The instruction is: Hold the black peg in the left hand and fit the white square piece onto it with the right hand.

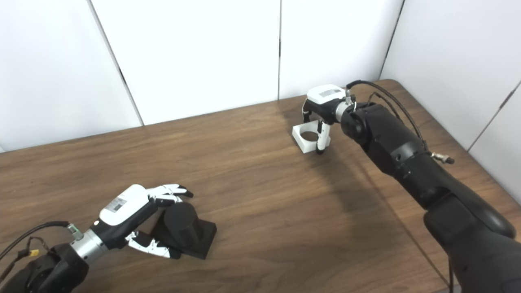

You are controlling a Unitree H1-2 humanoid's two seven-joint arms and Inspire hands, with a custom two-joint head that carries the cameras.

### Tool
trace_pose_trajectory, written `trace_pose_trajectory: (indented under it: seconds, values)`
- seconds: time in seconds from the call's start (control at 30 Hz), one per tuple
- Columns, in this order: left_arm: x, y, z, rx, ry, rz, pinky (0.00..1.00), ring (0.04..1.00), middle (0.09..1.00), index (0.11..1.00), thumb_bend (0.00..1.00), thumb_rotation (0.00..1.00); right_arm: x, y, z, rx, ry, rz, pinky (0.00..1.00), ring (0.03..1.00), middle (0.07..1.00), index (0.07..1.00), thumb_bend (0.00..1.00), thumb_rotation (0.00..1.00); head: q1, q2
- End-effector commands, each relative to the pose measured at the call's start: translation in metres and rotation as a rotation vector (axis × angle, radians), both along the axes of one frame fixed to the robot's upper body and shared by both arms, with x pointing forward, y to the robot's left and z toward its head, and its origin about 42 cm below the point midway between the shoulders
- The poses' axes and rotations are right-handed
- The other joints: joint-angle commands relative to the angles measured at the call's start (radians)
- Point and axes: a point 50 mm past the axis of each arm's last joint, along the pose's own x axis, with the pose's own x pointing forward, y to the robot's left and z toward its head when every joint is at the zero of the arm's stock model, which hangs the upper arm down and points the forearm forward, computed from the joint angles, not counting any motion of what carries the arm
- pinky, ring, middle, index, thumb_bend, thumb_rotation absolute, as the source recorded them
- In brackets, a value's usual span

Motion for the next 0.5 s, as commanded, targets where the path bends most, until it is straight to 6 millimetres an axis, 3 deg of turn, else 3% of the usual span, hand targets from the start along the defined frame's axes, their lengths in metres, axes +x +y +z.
trace_pose_trajectory:
  seconds: [0.0,0.47]
  values:
    - [-0.011,0.017,-0.023,0.157,0.065,-0.01,0.72,0.874,0.834,0.488,0.52,0.06,0.0,-0.003,0.025,0.011,-0.089,0.024,0.75,0.835,0.785,0.48,0.52,0.13,-0.001,0.002]
    - [-0.006,0.017,-0.023,0.156,0.065,-0.001,0.72,0.871,0.834,0.487,0.52,0.06,-0.019,0.016,0.064,0.074,-0.195,0.158,0.77,0.853,0.795,0.482,0.52,0.13,0.023,0.01]
